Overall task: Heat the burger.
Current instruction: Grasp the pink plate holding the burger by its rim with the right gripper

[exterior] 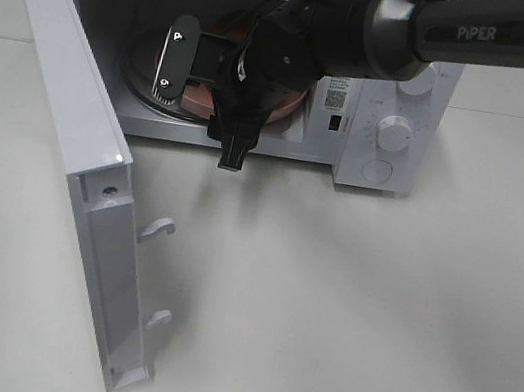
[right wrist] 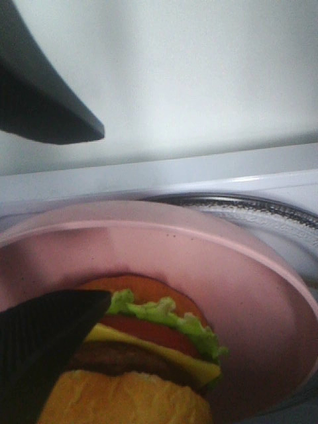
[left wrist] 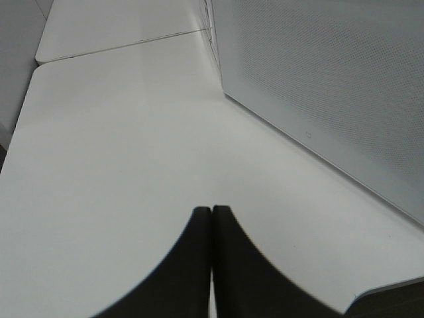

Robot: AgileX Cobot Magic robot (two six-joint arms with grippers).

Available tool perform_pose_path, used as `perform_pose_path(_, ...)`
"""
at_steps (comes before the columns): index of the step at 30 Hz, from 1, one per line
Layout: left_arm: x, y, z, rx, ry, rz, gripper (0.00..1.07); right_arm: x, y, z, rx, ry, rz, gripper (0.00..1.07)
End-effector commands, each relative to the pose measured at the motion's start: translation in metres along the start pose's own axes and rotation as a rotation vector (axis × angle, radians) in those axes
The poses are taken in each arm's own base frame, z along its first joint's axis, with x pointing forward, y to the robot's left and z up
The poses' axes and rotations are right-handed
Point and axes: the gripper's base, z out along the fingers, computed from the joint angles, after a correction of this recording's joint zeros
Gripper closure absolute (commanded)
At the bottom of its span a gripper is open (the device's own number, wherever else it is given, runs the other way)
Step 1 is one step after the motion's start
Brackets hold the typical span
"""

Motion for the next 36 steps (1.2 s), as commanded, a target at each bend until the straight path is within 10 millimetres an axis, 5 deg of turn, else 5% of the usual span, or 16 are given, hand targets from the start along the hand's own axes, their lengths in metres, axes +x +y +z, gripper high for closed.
perform_pose_path(1,0.0,0.0,-0.002,-0.005,-0.032,-0.011,1.06,0.002,0.0,0.005,0.006,0.0,0.002,0.45)
perform_pose_path(17,0.0,0.0,-0.002,-0.005,-0.032,-0.011,1.06,0.03,-0.007,0.023,0.018,0.018,0.057,0.45)
perform_pose_path(25,0.0,0.0,-0.003,-0.006,-0.033,-0.011,1.06,0.034,0.008,0.043,-0.01,0.019,0.037,0.48)
perform_pose_path(31,0.0,0.0,-0.003,-0.006,-0.033,-0.011,1.06,0.035,0.01,0.046,-0.019,0.027,0.036,0.65)
perform_pose_path(36,0.0,0.0,-0.003,-0.006,-0.033,-0.011,1.06,0.035,0.011,0.045,-0.034,0.049,0.04,1.01)
